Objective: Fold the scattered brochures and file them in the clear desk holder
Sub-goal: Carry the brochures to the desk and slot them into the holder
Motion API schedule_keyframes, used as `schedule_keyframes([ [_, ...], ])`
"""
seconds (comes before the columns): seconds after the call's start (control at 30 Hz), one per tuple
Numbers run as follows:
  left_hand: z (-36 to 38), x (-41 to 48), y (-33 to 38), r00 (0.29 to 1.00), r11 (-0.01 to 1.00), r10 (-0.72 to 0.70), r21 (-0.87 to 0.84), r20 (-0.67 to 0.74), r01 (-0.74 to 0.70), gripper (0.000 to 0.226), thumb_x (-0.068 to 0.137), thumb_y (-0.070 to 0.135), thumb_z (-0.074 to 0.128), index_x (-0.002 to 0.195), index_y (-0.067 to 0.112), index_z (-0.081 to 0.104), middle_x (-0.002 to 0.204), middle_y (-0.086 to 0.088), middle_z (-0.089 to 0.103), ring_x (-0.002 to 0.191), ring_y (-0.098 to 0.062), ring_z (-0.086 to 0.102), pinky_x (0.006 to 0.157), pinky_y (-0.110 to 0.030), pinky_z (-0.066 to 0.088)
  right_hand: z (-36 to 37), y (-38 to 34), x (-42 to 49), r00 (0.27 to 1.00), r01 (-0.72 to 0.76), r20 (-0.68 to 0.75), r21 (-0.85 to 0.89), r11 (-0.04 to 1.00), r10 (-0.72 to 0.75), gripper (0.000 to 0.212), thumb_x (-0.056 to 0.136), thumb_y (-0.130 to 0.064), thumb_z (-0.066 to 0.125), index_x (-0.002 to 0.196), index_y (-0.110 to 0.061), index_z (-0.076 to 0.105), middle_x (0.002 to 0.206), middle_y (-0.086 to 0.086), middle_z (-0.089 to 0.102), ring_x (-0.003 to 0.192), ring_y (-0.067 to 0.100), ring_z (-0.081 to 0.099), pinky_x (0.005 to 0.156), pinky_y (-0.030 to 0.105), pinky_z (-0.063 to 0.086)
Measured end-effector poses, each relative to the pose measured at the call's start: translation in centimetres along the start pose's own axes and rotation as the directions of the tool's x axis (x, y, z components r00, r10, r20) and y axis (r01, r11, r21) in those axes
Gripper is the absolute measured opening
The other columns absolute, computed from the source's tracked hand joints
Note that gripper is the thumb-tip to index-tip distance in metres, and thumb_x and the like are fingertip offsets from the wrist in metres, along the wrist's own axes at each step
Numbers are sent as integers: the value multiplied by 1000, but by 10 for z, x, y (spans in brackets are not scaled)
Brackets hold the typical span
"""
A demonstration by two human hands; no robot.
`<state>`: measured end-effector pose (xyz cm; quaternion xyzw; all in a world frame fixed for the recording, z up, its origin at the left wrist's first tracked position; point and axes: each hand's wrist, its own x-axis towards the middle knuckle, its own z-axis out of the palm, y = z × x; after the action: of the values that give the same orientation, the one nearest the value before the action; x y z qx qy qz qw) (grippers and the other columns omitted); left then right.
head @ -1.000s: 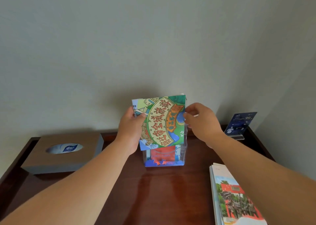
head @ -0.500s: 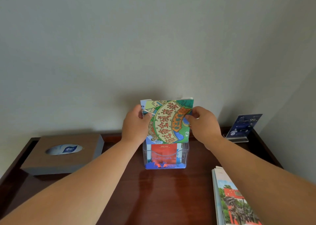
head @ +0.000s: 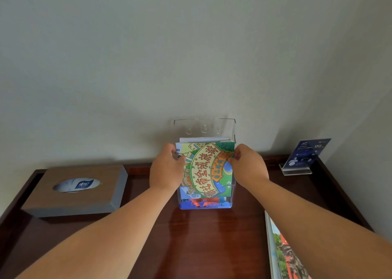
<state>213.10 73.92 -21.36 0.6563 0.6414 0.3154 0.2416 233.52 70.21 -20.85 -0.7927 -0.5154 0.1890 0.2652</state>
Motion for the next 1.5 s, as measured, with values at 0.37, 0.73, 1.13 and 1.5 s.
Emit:
schedule_keyframes([
  [0.37,10,-2,-12,999,985,-24,174,44,16,34,91,23,59,62,23,40,64,7,53,64,-19,54,48,-29,29,19,12,-2,997,-50,50,-52,997,53,9,94,-18,53,87,-20,48,81,-3,59,67,15,55,50,26,35],
  [0.73,11,-35,27,945,944,324,-43,-53,-326,45,88,35,63,124,13,48,113,-1,51,102,-20,52,82,-33,44,-12,28,-16,998,-48,24,-40,998,49,26,82,-38,69,88,-22,49,82,-4,63,77,21,61,59,31,44],
  [1.13,135,-139,53,755,999,21,-35,655,2,29,90,41,58,110,21,54,80,7,59,84,-19,64,74,-34,49,-71,167,-100,879,-445,53,-267,855,474,40,86,-35,65,117,-12,54,116,12,60,100,31,62,80,35,51],
  [1.5,169,-188,68,606,958,-192,14,772,286,25,87,19,56,63,16,52,57,-2,48,55,-21,46,56,-32,36,-49,209,-148,718,-630,229,-188,753,657,40,86,-39,71,109,-13,52,100,8,65,66,16,65,48,25,43],
])
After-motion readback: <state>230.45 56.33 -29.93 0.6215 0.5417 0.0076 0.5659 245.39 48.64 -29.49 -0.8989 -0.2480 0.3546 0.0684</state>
